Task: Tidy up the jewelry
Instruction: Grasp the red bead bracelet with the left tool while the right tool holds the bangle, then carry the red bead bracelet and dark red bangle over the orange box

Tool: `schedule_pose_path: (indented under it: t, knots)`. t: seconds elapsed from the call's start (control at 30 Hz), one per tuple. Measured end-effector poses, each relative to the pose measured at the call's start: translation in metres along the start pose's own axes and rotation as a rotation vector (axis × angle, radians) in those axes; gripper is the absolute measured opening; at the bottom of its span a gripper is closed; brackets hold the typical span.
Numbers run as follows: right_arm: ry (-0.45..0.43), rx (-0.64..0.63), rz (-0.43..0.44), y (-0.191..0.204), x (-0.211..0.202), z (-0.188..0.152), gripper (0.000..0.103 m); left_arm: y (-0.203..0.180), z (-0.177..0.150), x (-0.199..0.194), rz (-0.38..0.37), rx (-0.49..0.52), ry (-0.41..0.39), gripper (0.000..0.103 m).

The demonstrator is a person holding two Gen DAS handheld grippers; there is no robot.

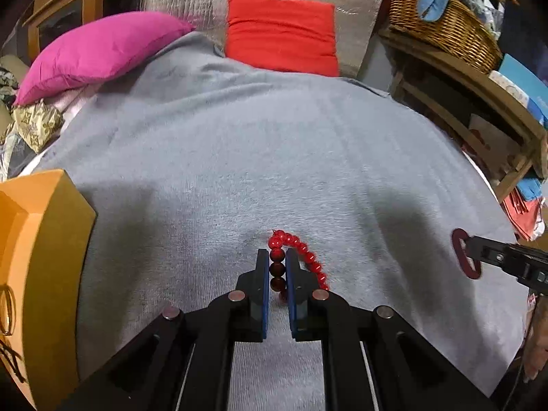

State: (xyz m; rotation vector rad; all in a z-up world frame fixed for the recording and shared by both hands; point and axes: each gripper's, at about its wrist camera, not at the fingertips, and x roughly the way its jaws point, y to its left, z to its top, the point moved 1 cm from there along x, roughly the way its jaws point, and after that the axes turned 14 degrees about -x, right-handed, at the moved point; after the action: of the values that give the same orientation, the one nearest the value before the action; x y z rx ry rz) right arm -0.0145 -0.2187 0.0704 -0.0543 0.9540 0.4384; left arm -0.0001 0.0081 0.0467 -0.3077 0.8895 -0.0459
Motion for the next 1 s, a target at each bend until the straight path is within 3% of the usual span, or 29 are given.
schedule_pose_path:
  t: [0.57,0.87,1.0]
  knots:
    - [-0.019,-0.055,0.011,0.023,0.002,0.006,0.006,0.006,-0.015,-0.064,-0.072,0.058,-0.078,0.009]
    - [-0.044,-0.119,0.048,0.058,0.007,0.011,0.006,0.016,-0.017,-0.108,-0.125,0.044,-0.155,0.009]
    - [-0.063,-0.147,0.075,0.077,0.007,0.010,0.006,0.024,-0.018,-0.126,-0.105,0.033,-0.196,0.009]
